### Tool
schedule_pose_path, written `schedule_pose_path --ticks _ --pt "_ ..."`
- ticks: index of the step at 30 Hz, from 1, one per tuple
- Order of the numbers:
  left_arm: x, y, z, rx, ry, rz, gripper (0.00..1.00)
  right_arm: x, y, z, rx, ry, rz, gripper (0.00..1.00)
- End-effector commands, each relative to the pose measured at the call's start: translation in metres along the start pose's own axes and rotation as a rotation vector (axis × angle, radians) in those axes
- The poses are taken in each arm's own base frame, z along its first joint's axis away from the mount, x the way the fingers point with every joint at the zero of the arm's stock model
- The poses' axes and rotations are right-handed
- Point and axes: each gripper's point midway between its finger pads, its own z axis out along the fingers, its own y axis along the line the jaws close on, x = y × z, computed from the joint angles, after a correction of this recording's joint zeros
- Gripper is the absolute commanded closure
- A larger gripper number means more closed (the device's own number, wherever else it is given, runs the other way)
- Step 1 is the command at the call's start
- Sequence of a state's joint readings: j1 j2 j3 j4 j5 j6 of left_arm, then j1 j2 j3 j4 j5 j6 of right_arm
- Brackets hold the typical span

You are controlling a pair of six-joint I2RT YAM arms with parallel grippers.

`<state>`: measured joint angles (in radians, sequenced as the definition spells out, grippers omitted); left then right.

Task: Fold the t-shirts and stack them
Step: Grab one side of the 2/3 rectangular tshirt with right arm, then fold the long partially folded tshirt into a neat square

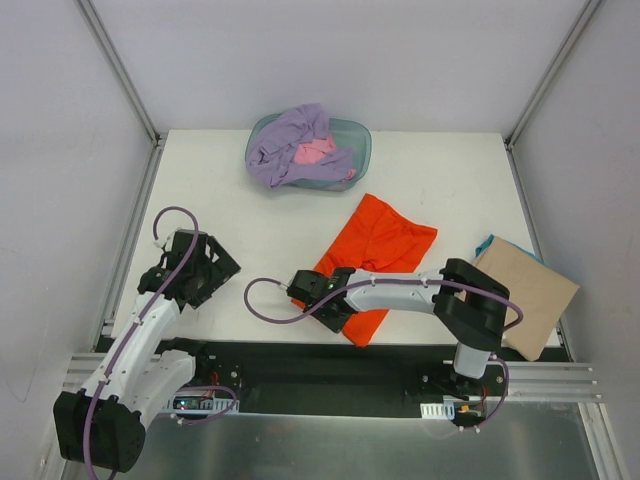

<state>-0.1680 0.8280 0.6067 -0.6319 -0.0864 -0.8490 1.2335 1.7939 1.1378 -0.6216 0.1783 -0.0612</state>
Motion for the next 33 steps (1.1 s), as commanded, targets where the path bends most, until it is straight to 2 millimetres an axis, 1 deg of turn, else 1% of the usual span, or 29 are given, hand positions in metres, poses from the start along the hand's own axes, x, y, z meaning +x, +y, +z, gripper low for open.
schedule_pose_path --ticks 1,2,3,4,5,6,9,10,12,13,16,17,18,19,20,21,22,24,25,27,28,33 --pt "-0.004 0.001 -0.001 0.006 -0.020 -0.025 0.01 0.005 0.024 -0.017 -0.142 0.037 0.012 0.99" --pt "-0.004 0.002 -0.001 0.003 -0.021 -0.025 0.01 0.002 0.028 -0.029 -0.173 0.010 0.014 0.99" --pt "-0.006 0.001 -0.001 0.004 -0.025 -0.026 0.01 0.001 0.044 -0.040 -0.272 0.008 0.018 1.00" --pt "-0.006 0.002 -0.001 0.000 -0.025 -0.027 0.01 -0.001 0.052 -0.049 -0.322 -0.002 0.025 0.99" --pt "-0.007 0.002 -0.001 -0.001 -0.027 -0.029 0.00 -0.004 0.058 -0.064 -0.374 -0.033 0.028 0.99" --pt "-0.008 0.001 -0.001 -0.002 -0.029 -0.029 0.01 -0.006 0.069 -0.077 -0.457 -0.041 0.024 0.99" --pt "-0.011 -0.001 -0.002 -0.001 -0.035 -0.033 0.01 -0.009 0.083 -0.109 -0.582 -0.077 0.024 0.99" --pt "-0.012 -0.001 -0.003 0.000 -0.037 -0.033 0.00 -0.012 0.085 -0.121 -0.617 -0.097 0.022 0.99" --pt "-0.014 -0.004 -0.004 0.006 -0.042 -0.033 0.01 -0.012 0.084 -0.135 -0.661 -0.095 0.037 1.00" --pt "-0.015 -0.004 -0.005 0.007 -0.043 -0.031 0.01 -0.014 0.081 -0.142 -0.670 -0.109 0.045 0.99" --pt "-0.019 -0.007 -0.007 0.017 -0.055 -0.032 0.01 -0.014 0.061 -0.150 -0.678 -0.120 0.112 0.99" --pt "-0.020 -0.008 -0.008 0.018 -0.059 -0.033 0.01 -0.015 0.048 -0.150 -0.675 -0.123 0.158 1.00" --pt "-0.021 -0.008 -0.009 0.019 -0.060 -0.032 0.01 -0.015 0.042 -0.150 -0.672 -0.130 0.178 0.99" --pt "-0.021 -0.009 -0.009 0.020 -0.061 -0.032 0.01 -0.015 0.028 -0.153 -0.660 -0.150 0.220 0.99" --pt "-0.023 -0.011 -0.010 0.025 -0.065 -0.033 0.01 -0.013 0.021 -0.152 -0.650 -0.152 0.230 0.99" --pt "-0.023 -0.011 -0.009 0.024 -0.064 -0.031 0.01 -0.012 0.014 -0.155 -0.646 -0.168 0.237 1.00" --pt "-0.024 -0.013 -0.010 0.024 -0.063 -0.031 0.01 -0.010 0.003 -0.155 -0.634 -0.170 0.269 0.99" --pt "-0.026 -0.015 -0.010 0.028 -0.064 -0.030 0.01 -0.007 -0.009 -0.157 -0.613 -0.188 0.273 0.99" --pt "-0.027 -0.016 -0.010 0.029 -0.062 -0.030 0.01 -0.004 -0.019 -0.156 -0.595 -0.182 0.300 0.99" --pt "-0.027 -0.017 -0.010 0.027 -0.059 -0.029 0.01 0.000 -0.031 -0.155 -0.568 -0.193 0.303 0.99" --pt "-0.029 -0.019 -0.010 0.031 -0.060 -0.029 0.01 0.002 -0.043 -0.152 -0.534 -0.189 0.334 0.99" --pt "-0.032 -0.024 -0.008 0.034 -0.059 -0.026 0.01 0.009 -0.071 -0.148 -0.490 -0.197 0.389 0.99"
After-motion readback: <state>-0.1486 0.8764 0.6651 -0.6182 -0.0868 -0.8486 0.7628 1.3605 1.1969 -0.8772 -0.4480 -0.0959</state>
